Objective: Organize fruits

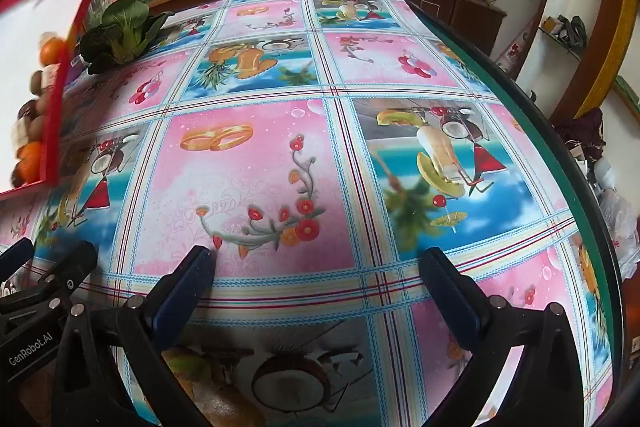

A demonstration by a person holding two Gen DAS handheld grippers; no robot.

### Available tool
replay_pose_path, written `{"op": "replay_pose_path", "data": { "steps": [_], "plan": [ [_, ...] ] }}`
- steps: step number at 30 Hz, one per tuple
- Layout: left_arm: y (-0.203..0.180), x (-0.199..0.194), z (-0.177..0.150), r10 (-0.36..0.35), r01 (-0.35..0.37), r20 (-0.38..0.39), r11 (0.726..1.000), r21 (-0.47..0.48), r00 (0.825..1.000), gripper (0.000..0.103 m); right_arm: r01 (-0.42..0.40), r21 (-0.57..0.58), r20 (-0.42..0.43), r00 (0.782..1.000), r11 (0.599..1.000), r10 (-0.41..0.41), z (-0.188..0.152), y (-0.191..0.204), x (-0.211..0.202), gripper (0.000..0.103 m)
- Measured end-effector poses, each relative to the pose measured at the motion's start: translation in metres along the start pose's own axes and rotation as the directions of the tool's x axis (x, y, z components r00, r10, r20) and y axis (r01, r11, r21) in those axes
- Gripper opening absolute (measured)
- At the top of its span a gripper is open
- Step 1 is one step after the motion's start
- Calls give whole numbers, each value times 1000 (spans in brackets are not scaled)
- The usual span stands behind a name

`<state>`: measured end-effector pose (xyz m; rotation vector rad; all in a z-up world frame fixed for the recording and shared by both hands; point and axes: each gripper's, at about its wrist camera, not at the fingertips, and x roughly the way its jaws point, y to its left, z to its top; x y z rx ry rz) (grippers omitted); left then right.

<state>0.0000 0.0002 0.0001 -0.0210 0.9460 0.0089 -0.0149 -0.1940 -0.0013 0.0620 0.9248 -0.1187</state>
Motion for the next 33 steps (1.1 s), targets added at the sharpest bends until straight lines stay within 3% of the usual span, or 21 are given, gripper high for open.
{"op": "replay_pose_path", "data": {
  "steps": [33],
  "plan": [
    [-2,1,0,0,0,0,1000,0,1000,103,-3,2,2,1000,1000,3,0,0,0,103]
  ]
}}
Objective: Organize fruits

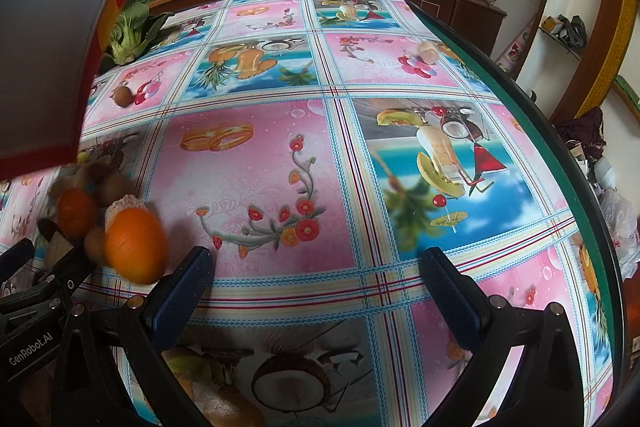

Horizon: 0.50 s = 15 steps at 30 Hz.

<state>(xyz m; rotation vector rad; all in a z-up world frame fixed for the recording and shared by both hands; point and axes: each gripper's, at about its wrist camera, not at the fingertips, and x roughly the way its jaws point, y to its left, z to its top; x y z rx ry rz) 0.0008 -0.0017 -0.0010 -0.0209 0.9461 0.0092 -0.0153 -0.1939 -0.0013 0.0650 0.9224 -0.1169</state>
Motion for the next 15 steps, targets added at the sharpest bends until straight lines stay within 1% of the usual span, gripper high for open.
{"op": "replay_pose_path", "data": {
  "steps": [15],
  "plan": [
    [-2,1,-1,0,0,-1,1000,1,1000,103,-1,0,-3,1000,1000,1,0,0,0,103]
  ]
}}
